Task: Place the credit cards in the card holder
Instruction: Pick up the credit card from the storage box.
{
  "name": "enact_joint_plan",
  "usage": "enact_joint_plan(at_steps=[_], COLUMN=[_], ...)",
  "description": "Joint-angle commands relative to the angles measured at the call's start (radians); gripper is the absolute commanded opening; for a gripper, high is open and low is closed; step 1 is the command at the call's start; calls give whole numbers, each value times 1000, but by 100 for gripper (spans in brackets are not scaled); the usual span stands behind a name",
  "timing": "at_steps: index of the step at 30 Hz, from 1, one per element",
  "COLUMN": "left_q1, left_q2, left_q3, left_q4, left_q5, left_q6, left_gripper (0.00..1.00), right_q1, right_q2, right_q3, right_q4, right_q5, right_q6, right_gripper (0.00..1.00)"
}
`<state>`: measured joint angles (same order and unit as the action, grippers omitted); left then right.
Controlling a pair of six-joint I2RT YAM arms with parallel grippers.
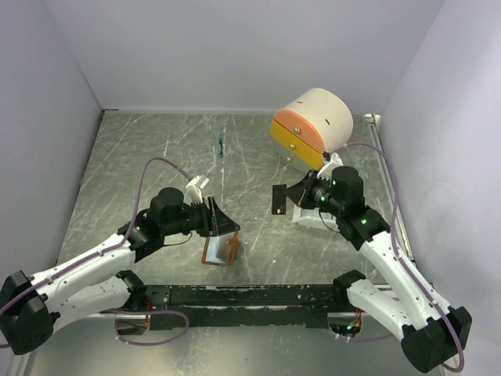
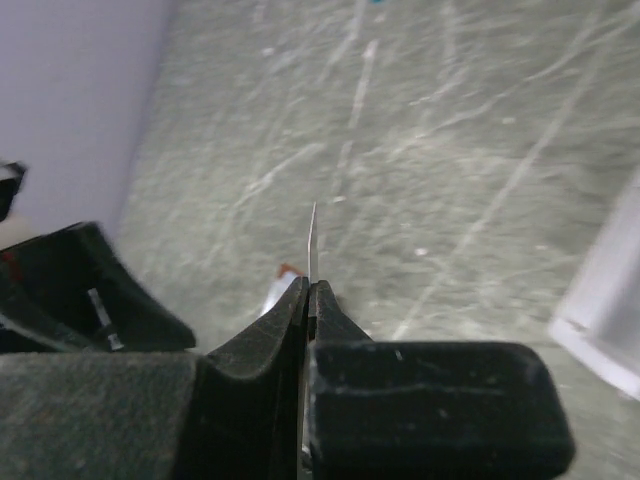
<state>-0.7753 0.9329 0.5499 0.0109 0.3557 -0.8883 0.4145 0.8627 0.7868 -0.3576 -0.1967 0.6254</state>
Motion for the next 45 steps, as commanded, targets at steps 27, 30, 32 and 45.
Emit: enact_joint_plan(at_steps=[27, 30, 32, 45], left_q1=[-5, -5, -5, -5], left_q2=[-159, -190, -200, -278], left_q3=[-42, -54, -63, 43], left_q4=[155, 148, 154, -297], left_q5=[30, 17, 18, -314], left_q6=[-106, -112, -120, -63], left_gripper=[46, 33, 24, 7], right_q1=[370, 373, 379, 450], right_q2=[72, 76, 80, 131], right_q3=[-202, -212, -215, -200], right_q4=[622, 640, 647, 510], right_q5=[-98, -99, -95, 60], right_q6=[357, 369, 372, 367], right_gripper=[0, 0, 0, 33])
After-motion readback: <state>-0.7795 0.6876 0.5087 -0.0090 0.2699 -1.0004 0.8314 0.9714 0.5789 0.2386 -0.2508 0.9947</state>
